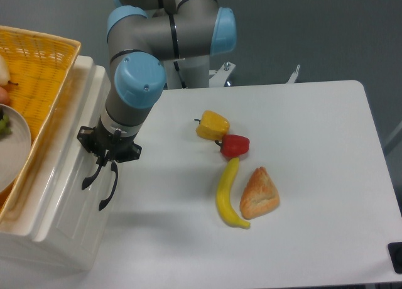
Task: Slide open the top white drawer
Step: 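Close the gripper on the upper drawer handle, then pull the upper drawer outward from the cabinet by its handle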
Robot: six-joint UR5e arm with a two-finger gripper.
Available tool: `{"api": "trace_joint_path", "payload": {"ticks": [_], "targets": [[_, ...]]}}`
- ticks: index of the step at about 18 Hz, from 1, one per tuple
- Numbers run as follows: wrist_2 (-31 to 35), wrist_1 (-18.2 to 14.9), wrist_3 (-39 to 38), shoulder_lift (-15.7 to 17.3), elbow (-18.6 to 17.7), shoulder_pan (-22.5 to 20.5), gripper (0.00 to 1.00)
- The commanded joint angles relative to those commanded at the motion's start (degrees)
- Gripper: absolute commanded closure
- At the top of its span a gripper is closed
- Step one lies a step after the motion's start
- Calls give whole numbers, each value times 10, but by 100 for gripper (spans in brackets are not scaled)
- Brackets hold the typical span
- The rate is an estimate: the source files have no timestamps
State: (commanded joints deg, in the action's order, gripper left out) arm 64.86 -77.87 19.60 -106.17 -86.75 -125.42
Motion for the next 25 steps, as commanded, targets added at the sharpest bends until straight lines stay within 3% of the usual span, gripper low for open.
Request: {"api": "trace_joint_path", "payload": {"ticks": [25], "targets": [[1,8,6,-5,1,-28,90]]}}
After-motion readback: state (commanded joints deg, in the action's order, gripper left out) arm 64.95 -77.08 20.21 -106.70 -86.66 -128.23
